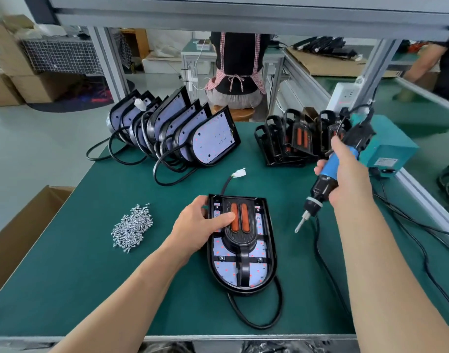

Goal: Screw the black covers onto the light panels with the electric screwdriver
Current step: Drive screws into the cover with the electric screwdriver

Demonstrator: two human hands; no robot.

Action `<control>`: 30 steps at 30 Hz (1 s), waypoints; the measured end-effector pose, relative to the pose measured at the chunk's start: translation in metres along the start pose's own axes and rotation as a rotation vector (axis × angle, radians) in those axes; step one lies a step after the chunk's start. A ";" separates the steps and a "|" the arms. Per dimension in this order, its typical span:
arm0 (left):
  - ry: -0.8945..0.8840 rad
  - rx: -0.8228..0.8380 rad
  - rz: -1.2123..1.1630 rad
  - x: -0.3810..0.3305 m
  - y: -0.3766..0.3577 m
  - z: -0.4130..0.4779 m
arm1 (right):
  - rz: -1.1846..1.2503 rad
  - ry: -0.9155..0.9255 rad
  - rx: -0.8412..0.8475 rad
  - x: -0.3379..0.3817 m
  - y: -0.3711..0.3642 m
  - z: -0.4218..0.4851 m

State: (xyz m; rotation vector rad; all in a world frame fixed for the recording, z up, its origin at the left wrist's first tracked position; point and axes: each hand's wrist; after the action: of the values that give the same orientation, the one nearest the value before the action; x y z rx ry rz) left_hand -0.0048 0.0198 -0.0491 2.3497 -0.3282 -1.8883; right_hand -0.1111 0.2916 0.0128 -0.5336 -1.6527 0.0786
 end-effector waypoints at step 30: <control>-0.117 -0.251 0.062 0.010 -0.003 -0.003 | -0.919 0.330 0.360 -0.062 0.014 -0.117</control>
State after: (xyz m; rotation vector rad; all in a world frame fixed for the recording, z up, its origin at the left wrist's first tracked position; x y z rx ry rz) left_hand 0.0008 0.0202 -0.0584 2.0514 -0.1600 -1.9174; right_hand 0.0082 0.2507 -0.0300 0.4869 -1.3767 -0.3644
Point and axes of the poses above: each hand's wrist, its own z-axis towards the middle knuckle, its own y-axis out of the back of the hand, x = y × z, and after that the axes turned 8 degrees about x, right-handed
